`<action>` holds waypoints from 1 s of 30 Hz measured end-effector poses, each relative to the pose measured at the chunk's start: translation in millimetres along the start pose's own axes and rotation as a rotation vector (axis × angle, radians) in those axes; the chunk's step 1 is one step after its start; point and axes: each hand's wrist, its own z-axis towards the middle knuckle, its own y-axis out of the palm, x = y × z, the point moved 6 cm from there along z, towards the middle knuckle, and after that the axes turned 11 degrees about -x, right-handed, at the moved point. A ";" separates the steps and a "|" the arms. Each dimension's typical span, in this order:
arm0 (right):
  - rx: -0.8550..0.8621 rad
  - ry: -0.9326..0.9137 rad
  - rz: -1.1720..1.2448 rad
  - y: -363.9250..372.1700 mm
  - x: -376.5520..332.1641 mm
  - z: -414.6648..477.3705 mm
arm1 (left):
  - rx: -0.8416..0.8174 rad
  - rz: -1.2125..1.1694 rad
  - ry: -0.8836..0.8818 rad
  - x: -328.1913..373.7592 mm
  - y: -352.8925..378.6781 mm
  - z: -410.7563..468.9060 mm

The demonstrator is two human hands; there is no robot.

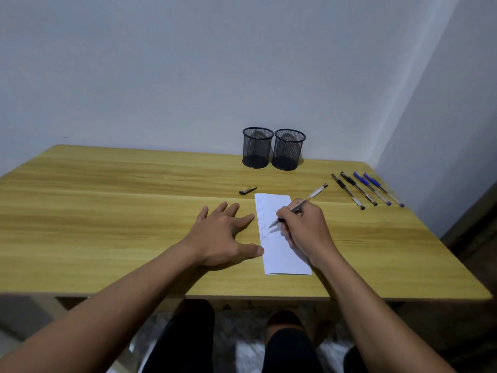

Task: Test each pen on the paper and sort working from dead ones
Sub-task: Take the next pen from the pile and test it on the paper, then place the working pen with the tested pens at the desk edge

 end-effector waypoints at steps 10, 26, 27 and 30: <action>-0.058 -0.067 0.182 -19.0 -23.5 14.7 | 0.263 -0.422 -0.080 -25.2 -44.5 25.4; 0.012 -0.135 0.257 -36.5 -33.5 39.1 | 0.477 -0.637 0.092 -6.5 -73.7 61.2; 0.014 -0.140 0.290 -35.9 -34.8 37.8 | 0.458 -0.659 0.121 -2.6 -76.0 57.8; 0.010 -0.158 0.315 -34.0 -41.7 35.6 | 0.415 -0.723 0.207 7.0 -82.2 49.9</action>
